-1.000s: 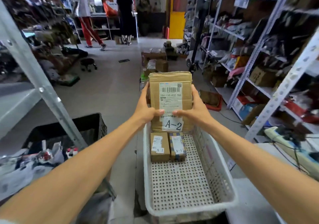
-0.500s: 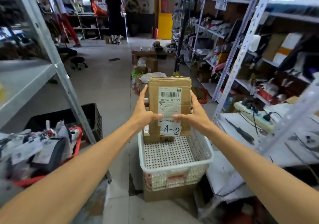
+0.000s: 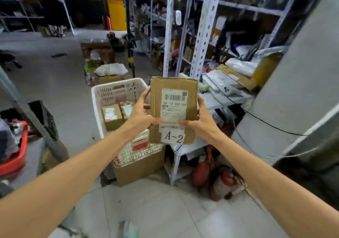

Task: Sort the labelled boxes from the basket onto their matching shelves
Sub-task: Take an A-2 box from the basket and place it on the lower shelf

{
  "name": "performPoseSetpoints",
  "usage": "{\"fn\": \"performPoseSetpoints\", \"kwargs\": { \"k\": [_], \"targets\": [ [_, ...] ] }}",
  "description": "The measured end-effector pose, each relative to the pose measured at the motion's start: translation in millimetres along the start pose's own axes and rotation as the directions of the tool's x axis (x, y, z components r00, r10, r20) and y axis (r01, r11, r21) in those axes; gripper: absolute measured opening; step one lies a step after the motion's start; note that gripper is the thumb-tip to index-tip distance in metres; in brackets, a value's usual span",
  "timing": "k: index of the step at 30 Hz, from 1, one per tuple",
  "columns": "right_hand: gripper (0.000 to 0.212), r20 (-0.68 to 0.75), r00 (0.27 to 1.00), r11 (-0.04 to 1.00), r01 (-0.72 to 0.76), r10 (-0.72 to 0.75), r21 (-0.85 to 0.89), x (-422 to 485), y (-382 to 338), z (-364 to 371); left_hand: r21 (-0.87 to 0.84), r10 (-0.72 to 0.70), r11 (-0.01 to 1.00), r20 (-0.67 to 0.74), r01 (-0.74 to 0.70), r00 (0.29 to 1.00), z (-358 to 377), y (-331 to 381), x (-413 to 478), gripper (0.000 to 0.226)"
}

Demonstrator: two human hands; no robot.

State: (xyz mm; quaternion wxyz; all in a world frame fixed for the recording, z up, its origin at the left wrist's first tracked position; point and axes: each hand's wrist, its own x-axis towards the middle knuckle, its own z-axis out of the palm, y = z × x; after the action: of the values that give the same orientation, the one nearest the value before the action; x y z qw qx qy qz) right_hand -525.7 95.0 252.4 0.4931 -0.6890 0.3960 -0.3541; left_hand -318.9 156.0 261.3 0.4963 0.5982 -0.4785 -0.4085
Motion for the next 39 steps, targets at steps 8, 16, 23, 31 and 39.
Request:
{"fn": "performPoseSetpoints", "kwargs": {
  "k": [8,16,23,31,39],
  "targets": [
    [0.102,-0.477,0.879,0.984,-0.106,0.026,-0.142,-131,-5,-135,-0.082,0.129,0.991,0.361,-0.106,0.924,172,62,-15,0.099],
    [0.091,-0.832,0.554,0.948,-0.273,0.017,-0.162,-269,-35,-266,-0.273,0.297,0.951,0.689,-0.142,0.661,357,134,-43,0.089],
    [0.092,-0.977,0.208,0.88,-0.453,-0.053,-0.144,-353,-65,-331,-0.396,0.409,0.912,0.855,-0.107,0.32,486,196,-79,0.09],
    [0.099,-0.992,-0.062,0.863,-0.502,-0.11,-0.064,-394,-85,-372,-0.438,0.442,0.897,0.894,-0.063,0.072,592,243,-103,0.077],
    [0.107,-0.965,-0.236,0.856,-0.516,-0.112,0.027,-387,-47,-414,-0.416,0.414,0.908,0.908,-0.043,-0.06,676,238,-87,0.072]
  ]
}}
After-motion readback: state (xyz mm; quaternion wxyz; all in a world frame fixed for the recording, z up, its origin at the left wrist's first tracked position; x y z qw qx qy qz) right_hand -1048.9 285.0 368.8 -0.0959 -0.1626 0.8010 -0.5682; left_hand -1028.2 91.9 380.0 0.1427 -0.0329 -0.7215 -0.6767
